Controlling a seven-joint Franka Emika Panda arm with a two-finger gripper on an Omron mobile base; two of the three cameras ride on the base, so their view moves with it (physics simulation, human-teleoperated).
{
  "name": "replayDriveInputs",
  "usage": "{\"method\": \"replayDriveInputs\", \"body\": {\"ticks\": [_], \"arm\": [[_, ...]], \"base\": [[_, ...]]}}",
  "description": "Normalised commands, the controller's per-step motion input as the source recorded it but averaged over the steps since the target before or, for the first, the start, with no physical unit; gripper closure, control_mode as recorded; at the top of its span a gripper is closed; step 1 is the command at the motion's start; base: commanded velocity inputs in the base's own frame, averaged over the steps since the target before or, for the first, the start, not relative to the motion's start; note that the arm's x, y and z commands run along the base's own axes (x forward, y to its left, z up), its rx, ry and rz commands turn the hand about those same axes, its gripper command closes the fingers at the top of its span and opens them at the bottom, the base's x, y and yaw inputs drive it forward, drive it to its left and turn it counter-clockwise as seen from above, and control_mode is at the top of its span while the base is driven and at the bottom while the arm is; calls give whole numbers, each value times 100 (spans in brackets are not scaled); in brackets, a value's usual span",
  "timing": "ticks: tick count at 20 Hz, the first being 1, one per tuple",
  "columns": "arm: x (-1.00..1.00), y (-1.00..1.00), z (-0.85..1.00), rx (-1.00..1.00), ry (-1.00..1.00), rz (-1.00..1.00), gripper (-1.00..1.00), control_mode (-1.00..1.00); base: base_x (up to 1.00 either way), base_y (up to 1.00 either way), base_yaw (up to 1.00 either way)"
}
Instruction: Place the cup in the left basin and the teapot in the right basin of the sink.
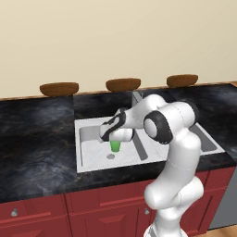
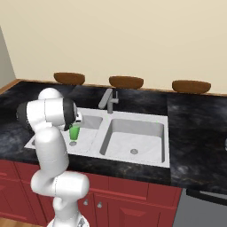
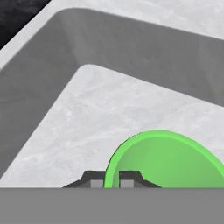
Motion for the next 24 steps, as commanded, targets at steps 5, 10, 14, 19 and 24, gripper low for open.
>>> {"method": "replayDriveInputs", "body": {"ticks": [5, 10, 14, 19, 24], "arm": [[9, 0, -18, 0, 0, 0, 100, -100], [6, 0, -16, 0, -1, 0, 100, -100], [4, 0, -16, 0, -1, 0, 100, -100], [6, 0, -17, 0, 0, 0, 100, -100], [4, 0, -15, 0, 0, 0, 100, -100]], "base": [[0, 0, 0], [0, 0, 0], [0, 0, 0], [0, 0, 0], [0, 0, 0]]}}
